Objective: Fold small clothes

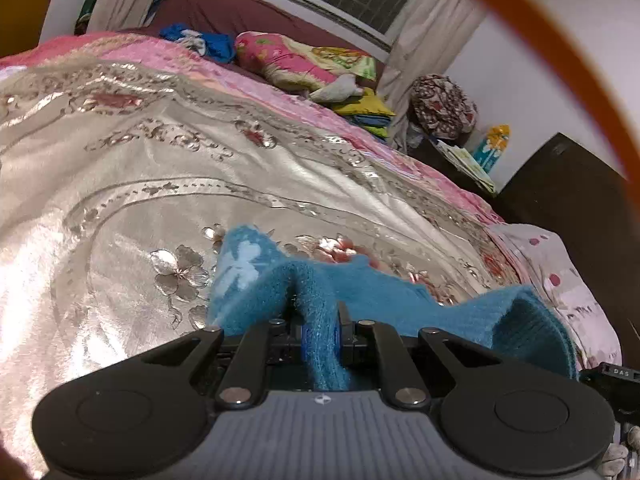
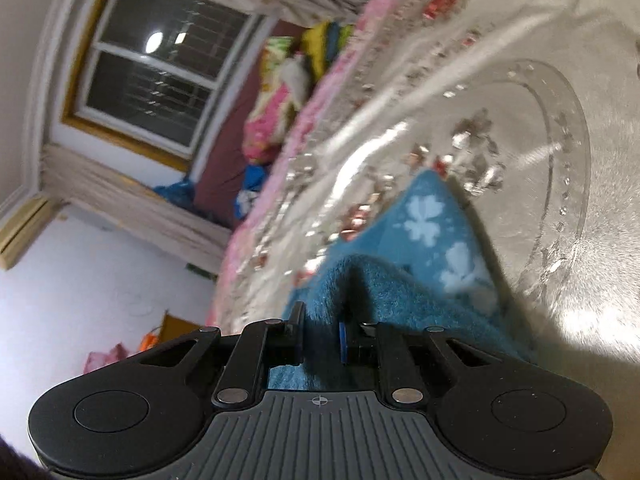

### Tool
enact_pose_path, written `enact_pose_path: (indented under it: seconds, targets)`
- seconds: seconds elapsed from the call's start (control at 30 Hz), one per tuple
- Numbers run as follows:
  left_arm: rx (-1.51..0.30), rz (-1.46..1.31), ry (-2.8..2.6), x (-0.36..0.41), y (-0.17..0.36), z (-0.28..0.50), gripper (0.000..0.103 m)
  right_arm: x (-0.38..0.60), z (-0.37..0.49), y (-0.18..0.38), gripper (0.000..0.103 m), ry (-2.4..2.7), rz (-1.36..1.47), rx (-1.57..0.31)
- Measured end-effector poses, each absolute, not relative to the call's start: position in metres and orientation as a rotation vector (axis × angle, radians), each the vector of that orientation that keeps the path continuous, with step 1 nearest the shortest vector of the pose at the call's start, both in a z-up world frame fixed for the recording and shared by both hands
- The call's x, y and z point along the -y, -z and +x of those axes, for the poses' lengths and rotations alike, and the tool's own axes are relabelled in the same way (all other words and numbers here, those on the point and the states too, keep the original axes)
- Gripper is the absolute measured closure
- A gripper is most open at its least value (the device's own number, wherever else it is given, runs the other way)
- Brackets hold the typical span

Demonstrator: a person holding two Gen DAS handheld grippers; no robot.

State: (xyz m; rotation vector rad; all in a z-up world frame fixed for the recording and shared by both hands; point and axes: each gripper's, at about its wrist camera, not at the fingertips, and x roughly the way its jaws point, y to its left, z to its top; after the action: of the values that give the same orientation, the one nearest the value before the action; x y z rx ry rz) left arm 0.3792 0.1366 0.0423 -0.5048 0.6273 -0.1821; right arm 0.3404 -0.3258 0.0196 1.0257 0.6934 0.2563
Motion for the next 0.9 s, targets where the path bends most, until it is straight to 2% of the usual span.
enact_pose_path:
  seconds: [0.27,0.43,0.53,0.7,0.8,0.9]
  targets:
    - [-0.659,-0.544,0.155,-0.139,-0.034,0.395,0.086,0.331,0.363,0.008,0.085,-0.218,1.112,-0.736]
    - [-0.687,-0.596,0.129,-0.142,-0.036,0.402,0.082,0.335,0.369,0.013,0.083,-0.214,1.161,-0.747]
    - [-0.695,-0.567,0.125,-0.140,-0.039,0.401,0.081,0.337,0.370,0.011,0.077,-0.217,1.176,-0.747]
    - [-0.676,-0.517,0.125,-0.133,-0.050,0.397,0.075,0.342,0.369,0.001,0.051,-0.236,1.179,-0.688]
    - [-0.666,-0.558,0.130,-0.137,-0.052,0.397,0.071,0.346,0.367,-0.006,0.050,-0.237,1.142,-0.660]
    - [-0.664,-0.603,0.132,-0.142,-0.053,0.398,0.070,0.345,0.364,-0.012,0.050,-0.242,1.097,-0.661]
